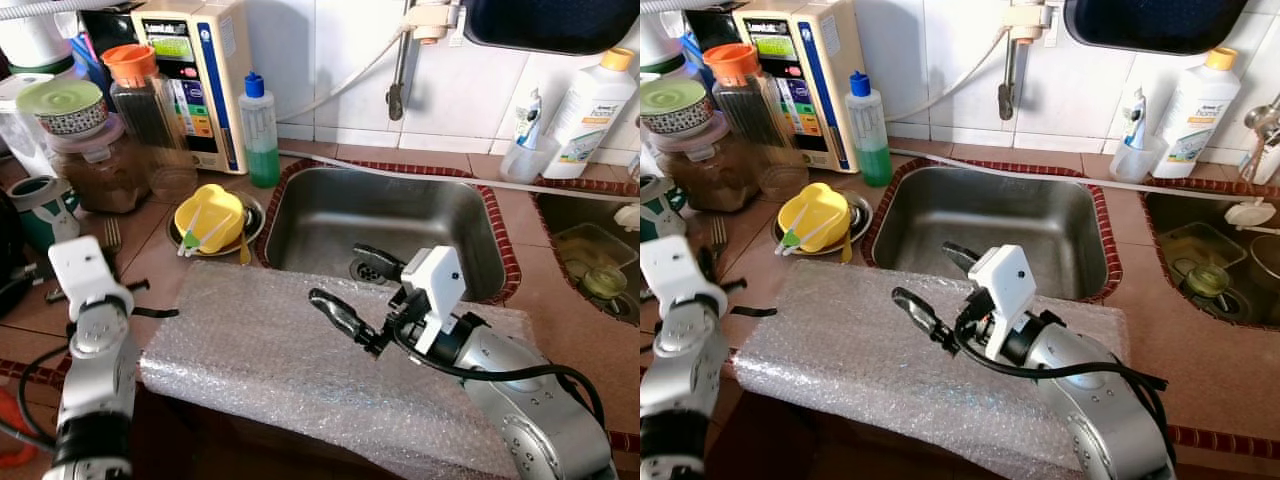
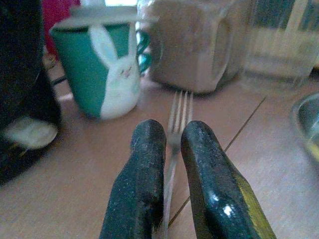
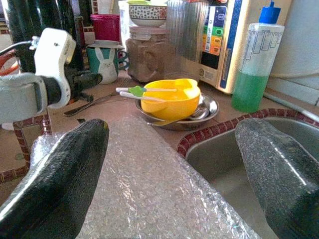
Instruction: Kitchen organization
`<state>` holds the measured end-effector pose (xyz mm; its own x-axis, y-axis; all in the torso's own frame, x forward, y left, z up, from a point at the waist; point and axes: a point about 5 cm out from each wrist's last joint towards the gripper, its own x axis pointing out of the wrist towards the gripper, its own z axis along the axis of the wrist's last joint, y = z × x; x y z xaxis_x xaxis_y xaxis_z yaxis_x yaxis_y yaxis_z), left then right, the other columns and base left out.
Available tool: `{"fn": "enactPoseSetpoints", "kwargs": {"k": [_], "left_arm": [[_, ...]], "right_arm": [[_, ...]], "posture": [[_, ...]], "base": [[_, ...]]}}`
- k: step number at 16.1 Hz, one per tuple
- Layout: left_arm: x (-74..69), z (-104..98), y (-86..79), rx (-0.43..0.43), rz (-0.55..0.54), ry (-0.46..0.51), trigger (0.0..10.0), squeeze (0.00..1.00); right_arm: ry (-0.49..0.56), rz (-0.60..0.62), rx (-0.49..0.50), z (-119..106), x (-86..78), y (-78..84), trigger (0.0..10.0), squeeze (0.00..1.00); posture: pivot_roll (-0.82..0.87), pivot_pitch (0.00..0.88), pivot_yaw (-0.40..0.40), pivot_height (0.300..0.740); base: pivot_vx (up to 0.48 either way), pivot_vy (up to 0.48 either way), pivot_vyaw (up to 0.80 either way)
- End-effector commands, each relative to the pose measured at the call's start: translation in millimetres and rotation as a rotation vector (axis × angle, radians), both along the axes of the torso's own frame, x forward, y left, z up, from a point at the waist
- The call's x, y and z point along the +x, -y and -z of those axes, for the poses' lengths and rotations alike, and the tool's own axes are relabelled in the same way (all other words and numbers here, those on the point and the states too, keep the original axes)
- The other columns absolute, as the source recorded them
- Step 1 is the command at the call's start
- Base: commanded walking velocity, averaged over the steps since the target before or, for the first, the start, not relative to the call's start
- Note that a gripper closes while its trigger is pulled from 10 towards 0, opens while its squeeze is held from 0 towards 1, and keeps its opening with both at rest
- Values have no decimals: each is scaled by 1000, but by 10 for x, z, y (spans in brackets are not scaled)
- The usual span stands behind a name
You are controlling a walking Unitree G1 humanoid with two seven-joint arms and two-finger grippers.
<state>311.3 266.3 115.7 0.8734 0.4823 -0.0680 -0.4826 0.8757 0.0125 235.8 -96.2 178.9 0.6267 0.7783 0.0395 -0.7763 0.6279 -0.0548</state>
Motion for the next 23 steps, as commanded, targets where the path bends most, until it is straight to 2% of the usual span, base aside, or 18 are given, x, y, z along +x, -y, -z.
{"fn": "enactPoseSetpoints", "kwargs": {"k": [1, 7, 13, 16, 18, 20, 21, 22, 23], "left_arm": [[54, -18, -49, -15, -10, 0, 10000, 1000], [192, -59, -163, -18, -50, -51, 10000, 1000], [248, 96, -191, -119, -9, -144, 10000, 1000], [270, 105, -200, -124, 3, -166, 10000, 1000], [280, 118, -224, -105, -7, -200, 10000, 1000], [278, 126, -234, -94, -11, -221, 10000, 1000], [277, 132, -235, -93, -9, -228, 10000, 945], [274, 140, -235, -93, -1, -225, 10000, 0], [270, 147, -236, -95, 2, -227, 10000, 0]], "right_arm": [[14, 0, -4, -19, 13, -17, 10000, 0], [18, 2, -11, -14, 3, -12, 10000, 0], [18, 7, -19, -6, -10, -8, 10000, 0], [14, -21, -18, -14, -27, 0, 10000, 0], [27, 2, 30, -118, 36, 77, 10000, 0], [32, 15, 31, -123, 50, 84, 10000, 0], [32, 16, 33, -122, 48, 82, 10000, 0], [33, 16, 30, -115, 49, 71, 10000, 0], [34, 19, 30, -114, 52, 71, 10000, 0]], "posture": [[-49, 3, 41, 740], [-60, 6, 47, 740], [-65, 11, 53, 740], [-65, 14, 55, 740], [-67, 19, 58, 740], [-63, 20, 56, 740], [-63, 20, 56, 740], [-61, 21, 56, 740], [-61, 21, 56, 740]], "base": [[0, 0, 0], [0, 0, 0], [0, 0, 0], [0, 0, 0], [0, 0, 0], [0, 0, 800], [0, 0, 800], [0, 0, 0], [0, 0, 0]]}}
